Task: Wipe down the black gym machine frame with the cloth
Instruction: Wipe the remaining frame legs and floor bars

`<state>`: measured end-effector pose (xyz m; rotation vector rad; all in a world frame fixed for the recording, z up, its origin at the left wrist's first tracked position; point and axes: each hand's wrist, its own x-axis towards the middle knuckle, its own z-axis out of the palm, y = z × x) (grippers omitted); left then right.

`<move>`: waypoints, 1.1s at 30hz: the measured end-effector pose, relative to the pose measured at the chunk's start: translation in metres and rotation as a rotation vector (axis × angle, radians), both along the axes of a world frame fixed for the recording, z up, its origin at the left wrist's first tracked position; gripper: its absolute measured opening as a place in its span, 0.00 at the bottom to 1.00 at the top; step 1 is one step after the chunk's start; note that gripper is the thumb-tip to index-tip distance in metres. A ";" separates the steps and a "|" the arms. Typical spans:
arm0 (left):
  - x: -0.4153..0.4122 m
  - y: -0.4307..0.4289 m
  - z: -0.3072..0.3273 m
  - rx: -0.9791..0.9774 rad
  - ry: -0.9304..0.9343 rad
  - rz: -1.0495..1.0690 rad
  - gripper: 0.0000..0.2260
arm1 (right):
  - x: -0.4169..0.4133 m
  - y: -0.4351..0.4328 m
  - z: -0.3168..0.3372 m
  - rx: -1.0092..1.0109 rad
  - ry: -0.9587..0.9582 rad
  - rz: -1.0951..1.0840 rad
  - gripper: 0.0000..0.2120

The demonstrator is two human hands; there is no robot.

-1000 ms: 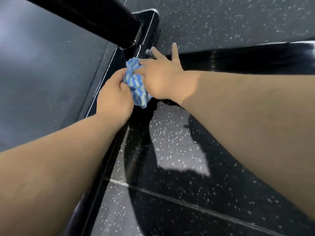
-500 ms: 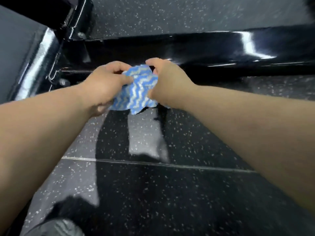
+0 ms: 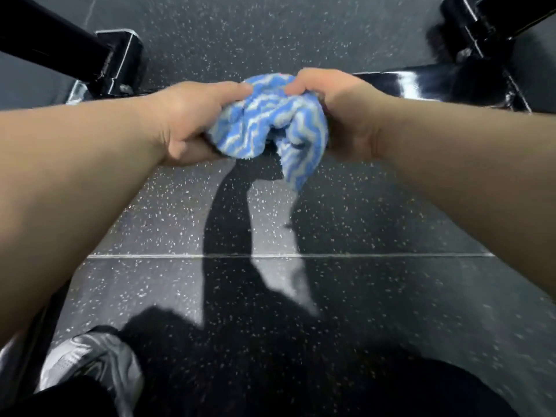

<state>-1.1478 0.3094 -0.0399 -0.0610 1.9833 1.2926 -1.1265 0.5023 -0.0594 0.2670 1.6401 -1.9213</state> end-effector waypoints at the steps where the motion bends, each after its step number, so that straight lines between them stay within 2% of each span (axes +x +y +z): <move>1: 0.003 0.005 0.005 0.010 0.014 0.027 0.20 | 0.005 0.004 0.006 0.017 0.010 0.004 0.18; 4: 0.013 0.016 0.027 0.134 0.012 0.002 0.18 | 0.021 0.016 0.029 0.126 0.162 0.087 0.05; 6: 0.016 0.012 0.041 0.147 -0.021 -0.039 0.23 | 0.031 0.026 0.042 0.116 0.152 0.033 0.07; 8: 0.021 0.004 0.053 0.025 -0.071 -0.099 0.32 | 0.040 0.032 0.055 0.072 0.088 0.028 0.08; 9: 0.024 0.004 0.059 0.008 -0.079 -0.121 0.32 | 0.043 0.033 0.061 -0.001 0.023 0.058 0.10; 11: 0.033 0.009 0.071 0.094 -0.039 -0.023 0.24 | 0.047 0.034 0.071 -0.071 -0.085 0.119 0.17; 12: 0.041 0.012 0.080 0.135 -0.036 0.027 0.19 | 0.049 0.033 0.076 -0.038 -0.088 0.154 0.18; 14: 0.052 0.015 0.094 0.165 -0.050 0.042 0.11 | 0.049 0.030 0.085 0.069 -0.025 0.182 0.14; 15: 0.055 0.011 0.099 0.163 -0.060 0.046 0.11 | 0.050 0.027 0.087 0.095 0.004 0.149 0.11; 17: 0.061 0.002 0.113 0.162 -0.091 0.089 0.18 | 0.052 0.019 0.095 0.111 0.054 0.024 0.03; 18: 0.063 -0.003 0.117 0.177 -0.110 0.106 0.21 | 0.055 0.016 0.100 0.119 0.068 -0.037 0.02; 20: 0.071 -0.007 0.114 0.225 -0.143 0.106 0.22 | 0.058 0.012 0.106 0.106 0.064 -0.119 0.06; 23: 0.076 0.000 0.107 0.392 -0.115 0.206 0.06 | 0.061 0.007 0.110 0.090 0.067 -0.126 0.06; 26: 0.075 0.009 0.099 0.550 -0.174 0.343 0.12 | 0.063 0.007 0.100 -0.006 0.091 -0.198 0.05; 28: 0.074 0.013 0.089 0.491 -0.135 0.349 0.14 | 0.063 0.008 0.089 -0.112 0.078 -0.278 0.08; 30: 0.075 0.015 0.079 0.375 -0.053 0.375 0.17 | 0.063 0.008 0.078 -0.119 0.072 -0.353 0.14; 33: 0.070 0.015 0.068 0.355 -0.132 0.312 0.16 | 0.060 0.003 0.073 -0.058 0.145 -0.344 0.21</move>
